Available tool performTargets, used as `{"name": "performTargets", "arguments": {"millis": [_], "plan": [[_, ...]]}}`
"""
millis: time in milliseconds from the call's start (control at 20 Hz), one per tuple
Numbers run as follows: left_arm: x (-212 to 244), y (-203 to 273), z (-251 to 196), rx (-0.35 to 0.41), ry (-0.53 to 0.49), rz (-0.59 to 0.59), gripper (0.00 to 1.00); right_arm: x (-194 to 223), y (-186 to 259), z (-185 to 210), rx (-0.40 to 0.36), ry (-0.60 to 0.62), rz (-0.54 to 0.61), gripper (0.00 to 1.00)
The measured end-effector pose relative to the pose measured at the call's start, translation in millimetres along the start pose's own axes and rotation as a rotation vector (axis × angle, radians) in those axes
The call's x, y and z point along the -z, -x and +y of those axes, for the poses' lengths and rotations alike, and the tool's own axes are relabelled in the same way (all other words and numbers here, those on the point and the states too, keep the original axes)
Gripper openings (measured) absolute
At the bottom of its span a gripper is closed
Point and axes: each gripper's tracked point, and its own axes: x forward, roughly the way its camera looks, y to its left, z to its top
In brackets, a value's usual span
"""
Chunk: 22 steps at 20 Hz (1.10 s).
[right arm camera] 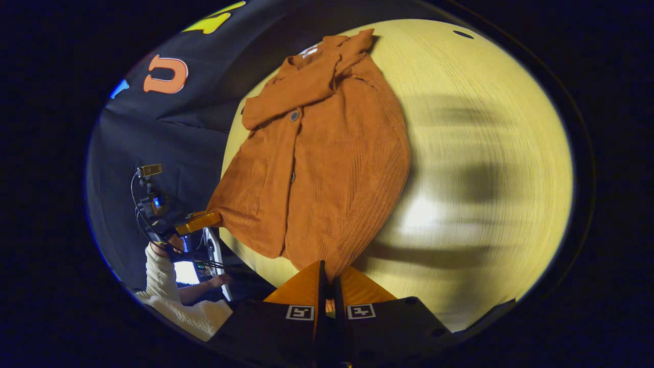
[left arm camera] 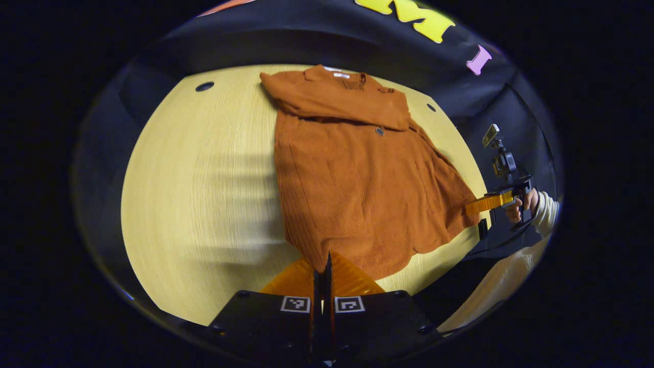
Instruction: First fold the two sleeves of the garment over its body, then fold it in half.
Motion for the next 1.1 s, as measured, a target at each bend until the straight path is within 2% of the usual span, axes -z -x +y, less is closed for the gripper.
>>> {"name": "performTargets", "arguments": {"millis": [200, 550, 1000, 1100], "plan": [[-37, 18, -2, -0.013, -0.052, -0.076, 0.04, -23, 20, 28, -0.044, 0.032, -0.068, 0.09], [-116, 44, 13, -0.063, -0.124, -0.23, 0.04, -80, 46, 67, -0.067, 0.104, -0.175, 0.09], [-211, 55, 49, -0.112, -0.102, -0.393, 0.03, -203, 77, 106, -0.054, 0.168, -0.353, 0.09], [-229, 43, 58, -0.111, -0.081, -0.404, 0.03, -229, 80, 107, -0.053, 0.164, -0.392, 0.09]]}}
